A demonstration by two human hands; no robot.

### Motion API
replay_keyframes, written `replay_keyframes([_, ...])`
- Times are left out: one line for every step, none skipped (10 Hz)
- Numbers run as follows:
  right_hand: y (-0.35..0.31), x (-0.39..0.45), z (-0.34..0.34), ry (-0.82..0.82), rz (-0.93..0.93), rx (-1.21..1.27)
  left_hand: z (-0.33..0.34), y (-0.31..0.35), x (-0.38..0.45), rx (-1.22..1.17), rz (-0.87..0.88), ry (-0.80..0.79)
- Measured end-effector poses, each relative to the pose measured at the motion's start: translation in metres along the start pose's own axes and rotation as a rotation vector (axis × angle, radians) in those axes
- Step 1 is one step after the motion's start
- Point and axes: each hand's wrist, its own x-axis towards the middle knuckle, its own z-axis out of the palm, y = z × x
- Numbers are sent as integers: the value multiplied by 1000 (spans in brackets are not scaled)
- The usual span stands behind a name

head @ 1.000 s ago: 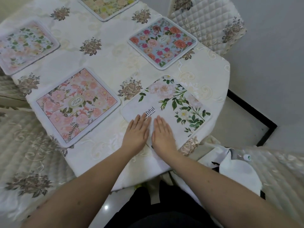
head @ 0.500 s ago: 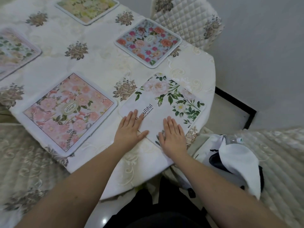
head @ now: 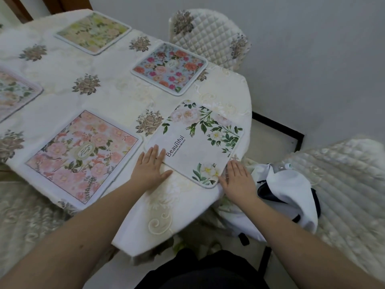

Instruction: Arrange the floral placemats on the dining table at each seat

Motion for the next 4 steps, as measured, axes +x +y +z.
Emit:
replay_keyframes([9, -28, -14, 54, 4, 58, -15, 5, 4, 39, -14, -55])
replay_keyframes([11, -61, -25, 102, 2, 72, -23, 20, 0, 31, -31, -27])
replay_keyframes([16, -95, -22, 82, 11, 98, -27, 49, -24, 43, 61, 28])
replay_keyframes([21, -132, -15, 47, 0, 113, -23, 95, -65, 27, 187, 32])
